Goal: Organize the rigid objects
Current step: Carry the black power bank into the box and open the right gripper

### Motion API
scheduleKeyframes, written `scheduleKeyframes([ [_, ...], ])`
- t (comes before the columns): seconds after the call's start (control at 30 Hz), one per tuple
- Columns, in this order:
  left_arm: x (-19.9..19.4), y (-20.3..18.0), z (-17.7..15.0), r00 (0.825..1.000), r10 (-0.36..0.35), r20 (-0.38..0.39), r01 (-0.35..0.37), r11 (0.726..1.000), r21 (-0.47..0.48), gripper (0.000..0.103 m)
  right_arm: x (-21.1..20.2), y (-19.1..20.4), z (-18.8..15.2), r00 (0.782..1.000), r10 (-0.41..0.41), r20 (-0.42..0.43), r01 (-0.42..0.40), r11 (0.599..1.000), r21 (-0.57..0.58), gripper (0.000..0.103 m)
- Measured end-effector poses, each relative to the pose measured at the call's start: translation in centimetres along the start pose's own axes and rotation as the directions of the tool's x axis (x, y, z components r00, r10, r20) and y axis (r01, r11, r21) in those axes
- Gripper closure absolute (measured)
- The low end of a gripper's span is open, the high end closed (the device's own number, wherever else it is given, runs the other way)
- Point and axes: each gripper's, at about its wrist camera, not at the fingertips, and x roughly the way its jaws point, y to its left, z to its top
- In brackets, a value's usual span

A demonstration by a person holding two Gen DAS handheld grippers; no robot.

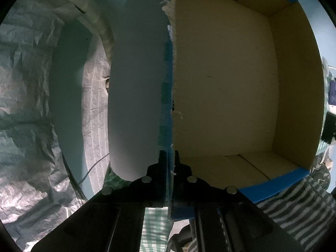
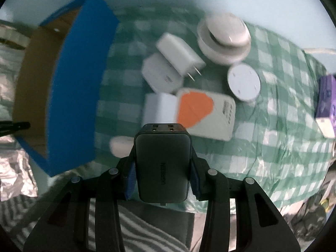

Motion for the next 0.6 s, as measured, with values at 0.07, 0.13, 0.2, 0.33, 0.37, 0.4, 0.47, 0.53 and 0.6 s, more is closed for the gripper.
scheduleKeyframes([
  [0.07, 0.1, 0.0, -0.1, 1.000, 0.000, 0.000, 0.000, 1.000, 0.002, 0.099, -1.1, 1.3, -0.1, 1.000, 0.020, 0.014, -0.019, 1.000, -0.018, 0.062],
  [0.13, 0.2, 0.1, -0.2, 1.000, -0.001, -0.001, 0.001, 1.000, 0.000, 0.099, -1.5, 2.2, -0.1, 0.999, 0.039, 0.024, -0.038, 0.999, -0.039, 0.062],
  [0.2, 0.2, 0.2, -0.2, 1.000, -0.004, -0.002, 0.004, 1.000, -0.002, 0.099, -2.1, 3.5, -0.5, 0.998, 0.048, 0.039, -0.045, 0.997, -0.068, 0.062],
  [0.33, 0.2, 0.2, -0.1, 1.000, -0.005, -0.005, 0.005, 1.000, -0.007, 0.099, -2.8, 5.6, 0.3, 0.996, 0.074, 0.054, -0.067, 0.991, -0.117, 0.062],
  [0.37, 0.3, 0.2, -0.1, 1.000, -0.006, -0.004, 0.006, 1.000, -0.007, 0.099, -3.1, 6.1, 0.6, 0.995, 0.079, 0.057, -0.072, 0.989, -0.129, 0.062],
  [0.4, 0.3, 0.2, -0.1, 1.000, -0.006, -0.004, 0.006, 1.000, -0.008, 0.099, -3.4, 6.6, 0.8, 0.995, 0.084, 0.060, -0.075, 0.987, -0.143, 0.062],
  [0.47, 0.4, 0.3, 0.0, 1.000, -0.006, -0.005, 0.006, 1.000, -0.008, 0.099, -3.4, 7.7, 1.4, 0.994, 0.092, 0.062, -0.081, 0.983, -0.166, 0.062],
  [0.53, 0.6, 0.2, 0.0, 1.000, -0.006, -0.007, 0.006, 1.000, -0.009, 0.099, -3.5, 9.0, 2.1, 0.993, 0.103, 0.061, -0.090, 0.978, -0.190, 0.062],
  [0.6, 0.7, 0.2, 0.0, 1.000, -0.002, -0.009, 0.002, 1.000, -0.007, 0.099, -3.6, 10.3, 2.9, 0.991, 0.114, 0.062, -0.098, 0.971, -0.219, 0.062],
])
